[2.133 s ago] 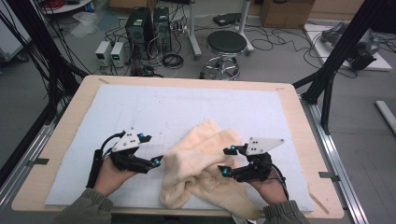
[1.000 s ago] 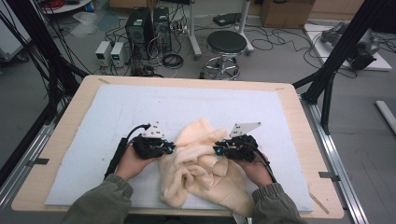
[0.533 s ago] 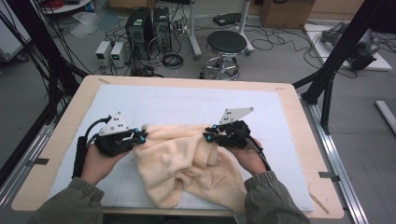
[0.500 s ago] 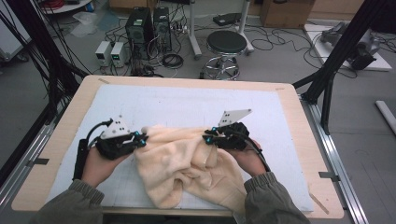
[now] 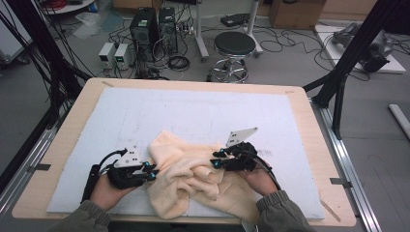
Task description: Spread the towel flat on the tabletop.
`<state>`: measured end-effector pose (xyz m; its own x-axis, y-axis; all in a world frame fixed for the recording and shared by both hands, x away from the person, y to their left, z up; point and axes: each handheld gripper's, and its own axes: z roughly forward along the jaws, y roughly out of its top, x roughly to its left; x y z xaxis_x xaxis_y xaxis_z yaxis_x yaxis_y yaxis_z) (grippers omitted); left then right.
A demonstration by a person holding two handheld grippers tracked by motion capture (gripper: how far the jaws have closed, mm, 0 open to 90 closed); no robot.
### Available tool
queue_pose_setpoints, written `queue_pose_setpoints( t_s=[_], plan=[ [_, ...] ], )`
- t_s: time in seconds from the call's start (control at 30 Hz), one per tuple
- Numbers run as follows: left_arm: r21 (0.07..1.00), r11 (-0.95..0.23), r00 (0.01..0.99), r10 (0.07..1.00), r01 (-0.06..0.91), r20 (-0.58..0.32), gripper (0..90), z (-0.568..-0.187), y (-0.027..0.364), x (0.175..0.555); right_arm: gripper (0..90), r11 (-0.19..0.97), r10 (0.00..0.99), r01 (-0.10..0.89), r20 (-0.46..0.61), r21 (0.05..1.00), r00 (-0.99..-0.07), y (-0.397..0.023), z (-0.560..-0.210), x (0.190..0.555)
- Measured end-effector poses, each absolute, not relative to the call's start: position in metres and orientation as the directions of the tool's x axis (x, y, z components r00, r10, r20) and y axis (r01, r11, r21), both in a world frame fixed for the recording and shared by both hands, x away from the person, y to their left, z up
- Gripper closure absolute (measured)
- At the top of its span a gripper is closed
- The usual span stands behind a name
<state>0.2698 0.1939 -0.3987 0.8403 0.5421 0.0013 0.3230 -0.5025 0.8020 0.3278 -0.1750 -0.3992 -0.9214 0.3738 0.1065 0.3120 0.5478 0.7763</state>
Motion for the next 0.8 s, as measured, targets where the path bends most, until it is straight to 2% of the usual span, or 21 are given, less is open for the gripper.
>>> queue_pose_setpoints(
  t_s=[0.1, 0.27, 0.4, 0.53, 0.57, 0.6, 0.67, 0.7, 0.8],
  plan=[
    [0.82, -0.49, 0.828, 0.56, 0.297, 0.035, 65.2, -0.382, 0.2, 0.28, 64.3, 0.512, 0.399, 0.309, 0.096, 0.802, -0.912, -0.185, -0.388, 0.331],
    [0.864, -0.426, 0.805, 0.591, 0.268, 0.042, 55.0, -0.367, 0.204, 0.304, 60.1, 0.444, 0.464, 0.323, 0.093, 0.836, -0.881, -0.203, -0.374, 0.341],
    [0.829, -0.464, 0.817, 0.577, 0.311, 0.017, 43.0, -0.383, 0.193, 0.324, 48.4, 0.459, 0.481, 0.4, 0.157, 0.793, -0.863, -0.199, -0.387, 0.352],
    [0.773, -0.529, 0.824, 0.566, 0.351, 0.013, 37.7, -0.404, 0.181, 0.338, 47.9, 0.503, 0.475, 0.43, 0.176, 0.75, -0.862, -0.188, -0.407, 0.36],
    [0.759, -0.539, 0.823, 0.567, 0.365, 0.007, 37.9, -0.408, 0.179, 0.342, 52.6, 0.512, 0.477, 0.444, 0.187, 0.735, -0.859, -0.186, -0.412, 0.363],
    [0.744, -0.542, 0.823, 0.568, 0.39, -0.017, 40.0, -0.413, 0.177, 0.345, 60.2, 0.517, 0.471, 0.462, 0.211, 0.72, -0.857, -0.185, -0.417, 0.366],
    [0.694, -0.573, 0.825, 0.562, 0.437, -0.055, 58.5, -0.421, 0.175, 0.35, 74.0, 0.54, 0.448, 0.482, 0.249, 0.69, -0.858, -0.183, -0.424, 0.369],
    [0.672, -0.588, 0.822, 0.567, 0.45, -0.054, 66.6, -0.424, 0.173, 0.351, 77.6, 0.551, 0.434, 0.474, 0.25, 0.686, -0.866, -0.181, -0.426, 0.37],
    [0.689, -0.576, 0.813, 0.581, 0.44, -0.034, 80.8, -0.422, 0.172, 0.351, 81.4, 0.552, 0.431, 0.438, 0.208, 0.71, -0.878, -0.18, -0.422, 0.371]
  ],
)
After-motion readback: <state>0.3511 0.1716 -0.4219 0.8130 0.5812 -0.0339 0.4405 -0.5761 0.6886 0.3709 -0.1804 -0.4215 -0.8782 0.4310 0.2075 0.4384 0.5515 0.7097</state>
